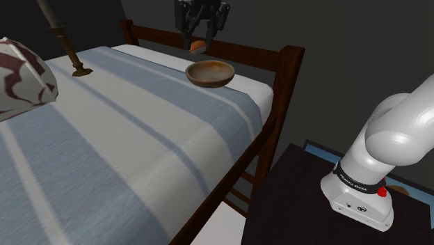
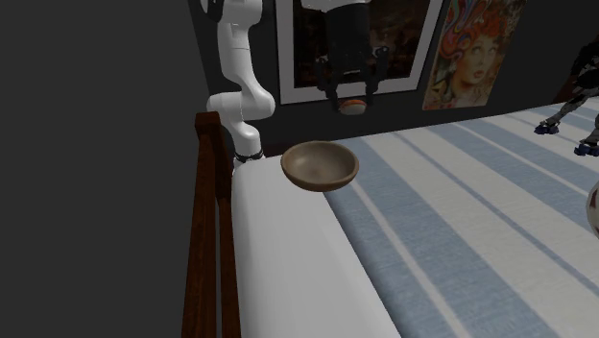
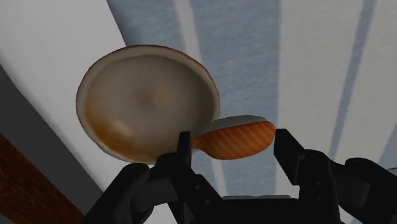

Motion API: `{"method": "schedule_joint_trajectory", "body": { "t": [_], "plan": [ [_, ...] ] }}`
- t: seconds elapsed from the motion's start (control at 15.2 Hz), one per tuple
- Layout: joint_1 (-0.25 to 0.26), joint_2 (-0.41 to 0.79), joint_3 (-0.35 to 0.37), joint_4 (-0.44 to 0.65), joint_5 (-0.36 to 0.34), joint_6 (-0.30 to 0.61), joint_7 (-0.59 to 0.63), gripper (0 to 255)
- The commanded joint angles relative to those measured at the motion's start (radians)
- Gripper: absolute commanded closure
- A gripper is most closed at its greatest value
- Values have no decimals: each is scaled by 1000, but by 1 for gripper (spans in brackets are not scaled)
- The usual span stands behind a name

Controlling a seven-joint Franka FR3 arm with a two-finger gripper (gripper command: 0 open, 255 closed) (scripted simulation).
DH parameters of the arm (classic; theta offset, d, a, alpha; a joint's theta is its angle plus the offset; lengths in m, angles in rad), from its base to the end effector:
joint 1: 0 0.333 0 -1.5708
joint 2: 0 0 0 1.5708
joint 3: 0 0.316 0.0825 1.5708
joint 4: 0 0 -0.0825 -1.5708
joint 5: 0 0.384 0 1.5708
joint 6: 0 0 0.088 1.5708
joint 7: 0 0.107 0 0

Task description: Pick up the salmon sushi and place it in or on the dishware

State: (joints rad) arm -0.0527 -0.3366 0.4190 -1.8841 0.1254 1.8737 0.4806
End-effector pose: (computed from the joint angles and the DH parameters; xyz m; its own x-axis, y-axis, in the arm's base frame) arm 0.4356 0.2140 0.6601 0.9529 -0.1464 0.2655 -0.1157 -0.9850 -0.1279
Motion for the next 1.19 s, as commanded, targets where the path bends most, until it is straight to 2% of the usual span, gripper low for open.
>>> {"method": "schedule_joint_trajectory", "body": {
  "t": [0.0, 0.26, 1.12],
  "plan": [
    [-13, 5, -35, -2, 2, 3, -50, 255],
    [-43, 28, -101, 16, 3, -2, -145, 255],
    [-35, 2, -94, -183, 19, 172, -158, 255]
  ]
}}
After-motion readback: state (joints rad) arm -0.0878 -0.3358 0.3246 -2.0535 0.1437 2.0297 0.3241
